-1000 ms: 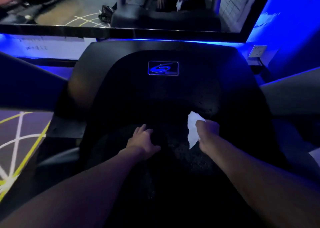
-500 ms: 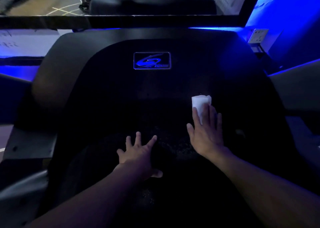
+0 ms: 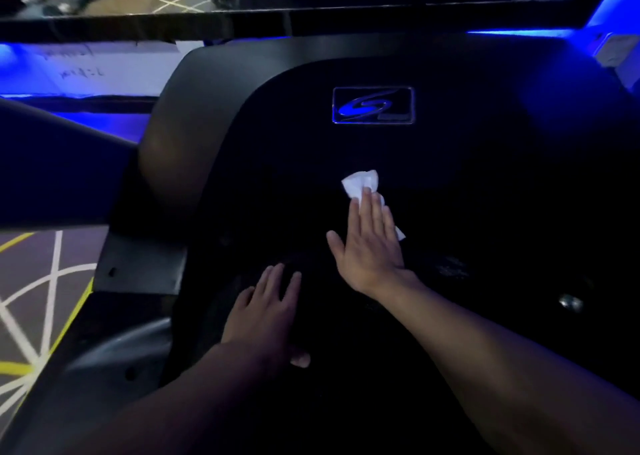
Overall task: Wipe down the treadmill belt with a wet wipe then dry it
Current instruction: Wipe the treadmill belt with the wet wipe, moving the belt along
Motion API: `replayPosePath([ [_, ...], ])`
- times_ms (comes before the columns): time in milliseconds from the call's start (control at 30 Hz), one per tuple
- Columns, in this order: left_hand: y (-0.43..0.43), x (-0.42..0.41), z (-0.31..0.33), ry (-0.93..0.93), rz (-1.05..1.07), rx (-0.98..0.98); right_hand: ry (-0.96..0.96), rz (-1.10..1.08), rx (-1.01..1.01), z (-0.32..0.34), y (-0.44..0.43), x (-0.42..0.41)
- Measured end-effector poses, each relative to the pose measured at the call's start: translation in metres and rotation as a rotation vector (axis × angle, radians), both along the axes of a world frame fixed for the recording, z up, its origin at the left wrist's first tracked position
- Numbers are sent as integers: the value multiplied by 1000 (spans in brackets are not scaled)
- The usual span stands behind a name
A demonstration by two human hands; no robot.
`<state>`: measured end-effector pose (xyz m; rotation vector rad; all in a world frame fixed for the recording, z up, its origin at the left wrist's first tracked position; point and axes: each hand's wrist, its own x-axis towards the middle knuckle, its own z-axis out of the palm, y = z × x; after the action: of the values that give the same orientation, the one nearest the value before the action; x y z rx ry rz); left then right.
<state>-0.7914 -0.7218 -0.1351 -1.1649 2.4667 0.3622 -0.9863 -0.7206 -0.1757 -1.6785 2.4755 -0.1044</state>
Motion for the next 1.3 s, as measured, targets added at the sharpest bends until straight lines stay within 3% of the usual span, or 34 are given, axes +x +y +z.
replayPosePath([
  [167,15,0,-5,79,255,30,-42,211,47,5,-35,66],
  [367,14,1,-9,106,285,110,-39,518,39,12,-59,92],
  [500,14,-3,-7,13,264,127,45,675,58,16,-59,84],
  [700,19,-23,-5,-134,349,145,196,560,144,8,-13,32],
  [1000,22,-49,6,-258,156,169,165,182,189,4,60,-55],
  [1167,18,-66,-2,-272,258,294,92,5,266,8,107,-101],
  [1300,20,-69,-3,-287,245,258,175,-72,276,11,151,-129],
])
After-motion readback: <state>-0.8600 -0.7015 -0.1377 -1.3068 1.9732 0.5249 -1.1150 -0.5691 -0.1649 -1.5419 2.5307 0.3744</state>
